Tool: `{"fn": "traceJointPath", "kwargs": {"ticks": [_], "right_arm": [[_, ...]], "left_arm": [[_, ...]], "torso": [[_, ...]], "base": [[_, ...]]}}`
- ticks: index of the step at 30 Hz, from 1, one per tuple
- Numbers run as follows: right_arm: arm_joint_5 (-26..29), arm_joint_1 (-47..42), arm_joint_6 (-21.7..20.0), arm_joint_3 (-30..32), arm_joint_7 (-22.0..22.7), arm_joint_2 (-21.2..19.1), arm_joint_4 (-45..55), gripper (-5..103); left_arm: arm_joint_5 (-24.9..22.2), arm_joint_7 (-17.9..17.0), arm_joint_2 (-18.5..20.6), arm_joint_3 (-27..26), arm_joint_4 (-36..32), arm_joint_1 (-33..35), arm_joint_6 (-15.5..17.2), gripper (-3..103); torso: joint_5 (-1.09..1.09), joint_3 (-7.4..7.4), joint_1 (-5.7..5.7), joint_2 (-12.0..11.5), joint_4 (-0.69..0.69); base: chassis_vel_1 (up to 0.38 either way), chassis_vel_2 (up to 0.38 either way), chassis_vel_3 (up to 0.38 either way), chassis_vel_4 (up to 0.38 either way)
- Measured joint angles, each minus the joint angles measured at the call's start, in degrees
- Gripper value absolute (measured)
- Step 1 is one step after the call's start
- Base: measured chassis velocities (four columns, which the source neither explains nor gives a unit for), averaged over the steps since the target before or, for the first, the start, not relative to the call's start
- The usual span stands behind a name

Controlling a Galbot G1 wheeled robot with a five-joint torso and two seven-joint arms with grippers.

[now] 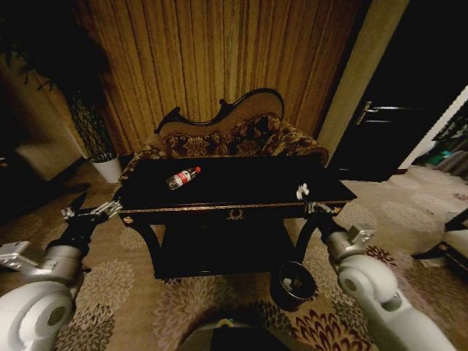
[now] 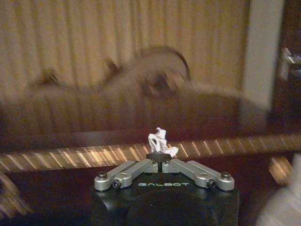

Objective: Move to the front of the table and place the trash on the table into the trash bin.

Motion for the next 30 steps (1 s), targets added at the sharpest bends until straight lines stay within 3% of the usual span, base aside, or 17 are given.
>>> {"fn": "traceJointPath", "kwargs": {"ticks": [4, 7, 10, 17, 20, 27, 29, 30], "right_arm": [[-6.2, -0.2, 3.0, -0.4, -2.2, 1.3, -10.4, 0], [-7.6, 1.3, 4.0, -1.1, -3.2, 1.9, -17.2, 0], [-12.7, 4.5, 5.7, -2.4, -6.8, 3.1, -27.7, 0], [-16.8, 8.3, 6.8, -3.8, -9.1, 5.3, -38.0, 0], [-22.8, 12.0, 8.6, -3.4, -10.7, 8.3, -48.4, 0], [-23.0, 11.2, 8.7, -2.7, -10.7, 8.8, -48.7, -2], [-22.8, 10.9, 8.7, -2.5, -10.6, 9.0, -48.1, 8], [-22.8, 10.9, 8.7, -2.5, -10.6, 9.0, -48.1, 8]], "left_arm": [[-0.3, 0.0, 0.2, -0.7, 0.0, 0.3, -0.3, 100], [-0.3, 0.1, 0.5, -1.1, 0.0, 0.5, -0.8, 100], [-0.5, 0.4, 0.7, -1.4, 0.0, 0.6, -1.0, 100], [-0.4, 0.4, 0.4, -0.6, 0.0, 0.5, -1.0, 100], [-0.3, 0.4, 0.4, -0.6, 0.0, 0.9, -0.9, 100], [-0.2, 0.5, 0.2, -0.7, 0.0, 1.1, -0.9, 100], [0.0, 0.6, 0.0, -0.3, 0.0, 1.0, -0.9, 100], [0.0, 0.6, 0.0, -0.3, 0.0, 1.0, -0.9, 100]], "torso": [[-0.01, 0.00, 0.01, 0.0, -0.01], [-0.02, -0.01, -0.01, 0.0, 0.02], [-0.02, -0.01, -0.02, 0.0, 0.04], [-0.02, -0.01, -0.02, 0.0, 0.02], [-0.02, -0.01, -0.02, 0.0, 0.01], [-0.02, -0.01, -0.02, 0.0, 0.00], [-0.03, -0.02, -0.03, 0.0, 0.01], [-0.03, -0.02, -0.03, 0.0, 0.01]], "base": [[0.000, 0.000, 0.000, 0.000], [0.000, 0.000, 0.000, 0.000], [0.000, 0.000, 0.000, 0.000], [0.000, 0.000, 0.000, 0.000], [0.000, 0.000, 0.000, 0.000], [0.000, 0.000, 0.000, 0.000], [0.000, 0.000, 0.000, 0.000], [0.000, 0.000, 0.000, 0.000]]}}
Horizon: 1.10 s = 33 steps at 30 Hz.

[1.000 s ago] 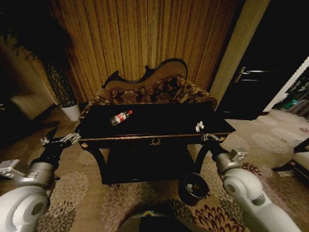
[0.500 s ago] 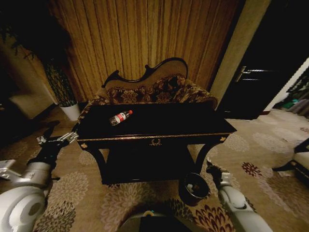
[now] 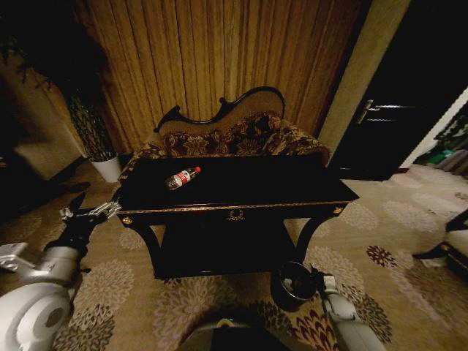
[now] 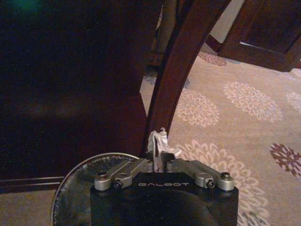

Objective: Move to the front of the table and place the trash on the table into the trash bin.

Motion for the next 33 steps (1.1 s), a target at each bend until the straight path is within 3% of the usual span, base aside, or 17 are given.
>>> {"fn": "traceJointPath", "kwargs": {"ticks": [2, 5, 8, 10, 12, 14, 21, 23, 26, 33], "right_arm": [[0.2, -0.1, 0.0, 0.0, 0.1, 0.0, 0.4, 20], [0.4, -0.3, 0.0, 0.0, 0.1, -0.1, 0.7, 24], [0.5, -0.5, 0.1, 0.1, 0.2, -0.1, 1.1, 41], [0.5, -0.5, 0.2, 0.1, 0.2, -0.1, 1.1, 41], [0.5, -0.6, 0.6, 0.0, 0.3, -0.1, 1.3, 57], [0.6, -0.6, 0.7, 0.0, 0.3, -0.1, 1.3, 57], [1.5, -0.7, 0.8, 0.1, 0.3, -0.3, 1.9, 90], [1.5, -0.8, 0.8, 0.1, 0.3, -0.3, 1.9, 90], [1.7, -0.7, 0.8, 0.2, 0.4, -0.3, 1.9, 99], [3.1, -1.1, 1.9, 0.4, 1.5, -0.6, 3.7, 100]], "left_arm": [[0.2, 0.0, -0.1, 0.4, 0.0, -0.1, 0.0, 100], [0.2, 0.0, -0.2, 0.4, 0.0, -0.1, 0.1, 100], [0.2, 0.1, -0.2, 0.1, 0.0, 0.0, 0.0, 100], [0.2, 0.1, -0.2, 0.1, 0.0, 0.0, 0.0, 100], [0.1, 0.2, 0.0, 0.0, 0.0, -0.2, 0.0, 100], [0.0, 0.2, 0.0, 0.0, 0.0, -0.3, 0.0, 100], [0.0, 0.3, 0.0, 0.0, 0.0, -0.2, -0.1, 100], [0.0, 0.3, 0.0, 0.0, 0.0, -0.2, -0.1, 100], [0.0, 0.3, -0.1, 0.1, 0.0, -0.2, -0.1, 100], [-0.1, 0.3, -0.1, 0.2, 0.0, -0.3, -0.1, 100]], "torso": [[0.00, 0.00, 0.00, 0.0, 0.01], [0.00, 0.00, 0.00, 0.0, 0.01], [0.01, 0.00, 0.00, 0.0, 0.01], [0.01, 0.00, 0.00, 0.0, 0.01], [0.00, 0.00, 0.00, 0.0, 0.01], [0.00, 0.00, 0.00, 0.0, 0.01], [0.00, 0.00, 0.00, 0.0, 0.01], [0.00, 0.00, 0.00, 0.0, 0.01], [0.00, 0.00, 0.00, 0.0, 0.01], [0.03, 0.00, 0.00, 0.0, 0.00]], "base": [[0.000, 0.000, 0.000, 0.000], [0.000, 0.000, 0.000, 0.000], [0.000, 0.000, 0.000, 0.000], [0.000, 0.000, 0.000, 0.000], [0.000, 0.000, 0.000, 0.000], [0.000, 0.000, 0.000, 0.000], [0.000, 0.000, 0.000, 0.000], [0.000, 0.000, 0.000, 0.000], [0.000, 0.000, 0.000, 0.000], [0.000, 0.000, 0.000, 0.000]]}}
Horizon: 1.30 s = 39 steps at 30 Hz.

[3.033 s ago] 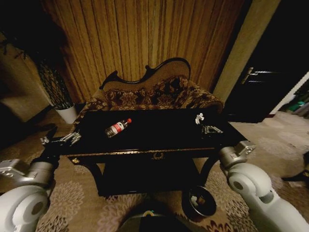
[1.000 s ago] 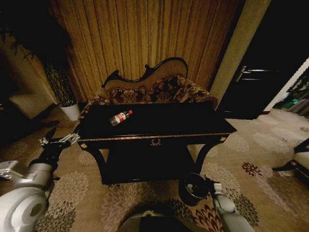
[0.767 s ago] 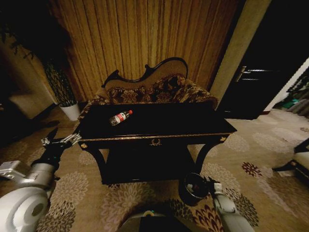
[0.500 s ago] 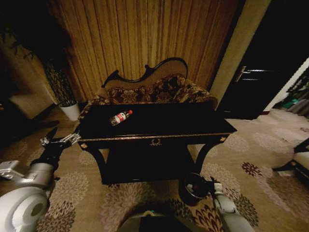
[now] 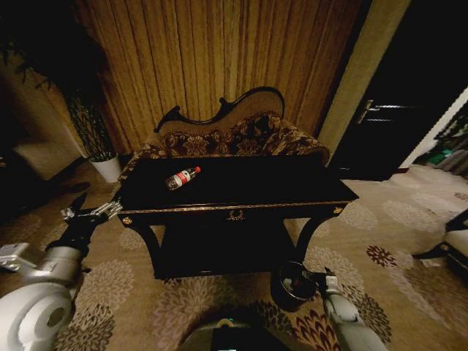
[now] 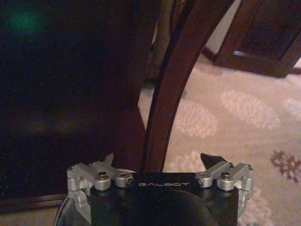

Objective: Move to the front of the table and place the trash on the table into the trash bin.

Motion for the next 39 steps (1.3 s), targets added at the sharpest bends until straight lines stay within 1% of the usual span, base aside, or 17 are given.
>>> {"fn": "traceJointPath", "kwargs": {"ticks": [1, 2, 3, 4, 5, 6, 8, 9, 10, 12, 13, 14, 16, 18, 20, 26, 39], "right_arm": [[0.0, 0.0, 0.0, 0.0, 0.0, 0.0, 0.0, 100], [2.8, -1.0, 0.6, 0.5, 0.6, -0.5, 3.6, 100], [2.8, -1.0, 0.6, 0.5, 0.6, -0.5, 3.6, 100], [4.6, -1.8, 0.8, 0.8, 0.7, -1.0, 6.1, 100], [7.9, -3.8, 0.8, 1.5, 0.9, -1.8, 13.1, 100], [7.9, -3.8, 0.8, 1.5, 0.9, -1.8, 13.1, 100], [11.2, -6.8, 0.6, 2.8, 1.0, -2.9, 22.4, 100], [11.2, -6.8, 0.6, 2.8, 1.0, -2.9, 22.4, 100], [12.8, -8.6, 0.1, 3.3, 1.3, -3.2, 27.9, 100], [15.4, -11.4, -1.4, 4.4, 1.9, -3.5, 38.7, 100], [15.4, -11.4, -1.4, 4.4, 1.9, -3.5, 38.7, 100], [16.7, -12.3, -2.3, 4.7, 2.2, -3.7, 43.9, 100], [18.3, -12.6, -4.1, 4.4, 3.5, -4.1, 51.1, 100], [18.6, -12.5, -4.6, 4.3, 3.8, -4.2, 52.9, 100], [19.6, -11.8, -6.5, 3.7, 4.8, -4.7, 59.0, 100], [21.1, -11.8, -8.4, 3.8, 5.0, -5.3, 63.8, 100], [20.1, -11.8, -8.4, 2.9, 4.7, -5.5, 63.3, 100]], "left_arm": [[0.0, 0.0, 0.0, 0.0, 0.0, 0.0, 0.0, 100], [0.0, 0.0, 0.0, 0.0, 0.0, 0.0, 0.0, 100], [0.0, 0.0, 0.0, 0.0, 0.0, 0.0, 0.0, 100], [0.0, 0.0, 0.0, 0.0, 0.0, 0.0, 0.0, 100], [-0.1, 0.1, -0.1, 0.0, 0.0, 0.1, 0.0, 100], [-0.1, 0.1, -0.1, 0.0, 0.0, 0.1, 0.0, 100], [0.0, 0.1, -0.2, 0.2, 0.0, 0.0, -0.1, 100], [0.0, 0.1, -0.2, 0.2, 0.0, 0.0, -0.1, 100], [0.0, 0.1, -0.3, 0.5, 0.0, -0.1, -0.1, 100], [0.1, 0.2, -0.6, 0.8, 0.0, -0.1, -0.1, 100], [0.1, 0.2, -0.6, 0.8, 0.0, -0.1, -0.1, 100], [0.2, 0.2, -0.6, 0.9, 0.0, -0.1, -0.1, 100], [0.2, 0.2, -0.7, 0.8, 0.0, -0.2, -0.1, 100], [0.2, 0.2, -0.7, 0.8, 0.0, -0.1, -0.1, 100], [0.2, 0.3, -0.7, 0.6, 0.0, 0.0, -0.1, 100], [0.2, 0.3, -0.5, 0.5, 0.0, -0.1, -0.1, 100], [-0.1, 0.1, -0.4, -0.3, 0.0, 0.4, 0.1, 100]], "torso": [[0.00, 0.00, 0.00, 0.0, 0.00], [0.00, 0.00, 0.00, 0.0, 0.00], [0.00, 0.00, 0.00, 0.0, 0.00], [-0.01, 0.00, 0.00, 0.0, 0.01], [-0.02, 0.00, 0.00, 0.0, -0.01], [-0.02, 0.00, 0.00, 0.0, -0.01], [-0.06, 0.00, 0.00, 0.0, 0.03], [-0.06, 0.00, 0.00, 0.0, 0.03], [-0.03, 0.00, 0.00, 0.0, -0.01], [-0.05, 0.00, 0.00, 0.0, -0.02], [-0.05, 0.00, 0.00, 0.0, -0.02], [-0.05, -0.01, 0.00, 0.0, 0.01], [-0.03, -0.01, 0.00, 0.0, 0.01], [-0.04, 0.00, 0.00, 0.0, 0.00], [-0.03, 0.00, 0.00, 0.0, 0.01], [-0.03, 0.00, 0.00, 0.0, 0.00], [-0.02, -0.01, -0.01, 0.0, 0.01]], "base": [[0.000, 0.000, 0.000, 0.000], [0.000, 0.000, 0.000, 0.000], [0.000, 0.000, 0.000, 0.000], [0.000, 0.000, 0.000, 0.000], [0.000, 0.000, 0.000, 0.000], [0.000, 0.000, 0.000, 0.000], [0.000, 0.000, 0.000, 0.000], [0.000, 0.000, 0.000, 0.000], [0.000, 0.000, 0.000, 0.000], [0.000, 0.000, 0.000, 0.000], [0.000, 0.000, 0.000, 0.000], [0.000, 0.000, 0.000, 0.000], [0.000, 0.000, 0.000, 0.000], [0.000, 0.000, 0.000, 0.000], [0.000, 0.000, 0.000, 0.000], [0.000, 0.000, 0.000, 0.000], [-0.006, 0.009, 0.006, -0.009]]}}
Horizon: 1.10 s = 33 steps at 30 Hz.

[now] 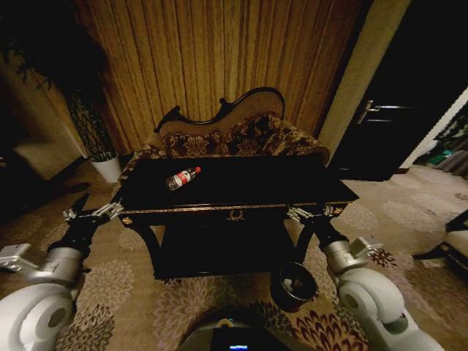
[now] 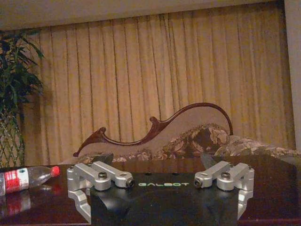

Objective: Move to the front of the table and place the trash on the table into the trash bin.

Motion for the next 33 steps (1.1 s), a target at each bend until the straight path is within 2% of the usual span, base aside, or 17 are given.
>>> {"fn": "traceJointPath", "kwargs": {"ticks": [8, 17, 22, 33], "right_arm": [[0.0, -0.1, 0.3, -0.2, -0.1, -0.1, 0.0, 100], [0.1, -0.1, 0.4, -0.2, -0.1, -0.1, -0.3, 100], [-0.3, -0.1, 2.4, -0.3, -0.1, -0.3, -1.1, 100], [-0.9, -0.6, 2.4, -0.1, -0.1, -0.5, -1.8, 100]], "left_arm": [[0.0, 0.0, -0.1, 0.2, 0.0, 0.0, 0.1, 100], [0.1, 0.0, -0.3, 0.2, 0.0, 0.0, 0.1, 100], [0.1, -0.1, -0.3, 0.2, 0.0, -0.1, 0.1, 100], [0.0, -0.1, 0.0, 0.2, 0.0, -0.2, 0.1, 100]], "torso": [[0.00, 0.00, 0.00, 0.0, -0.01], [-0.01, 0.02, 0.04, 0.0, -0.02], [0.00, 0.03, 0.05, 0.0, 0.01], [0.00, -0.03, -0.06, 0.0, 0.00]], "base": [[-0.125, 0.128, 0.118, -0.124], [-0.264, 0.248, 0.242, -0.234], [-0.216, 0.240, 0.224, -0.224], [-0.043, 0.021, 0.027, -0.041]]}}
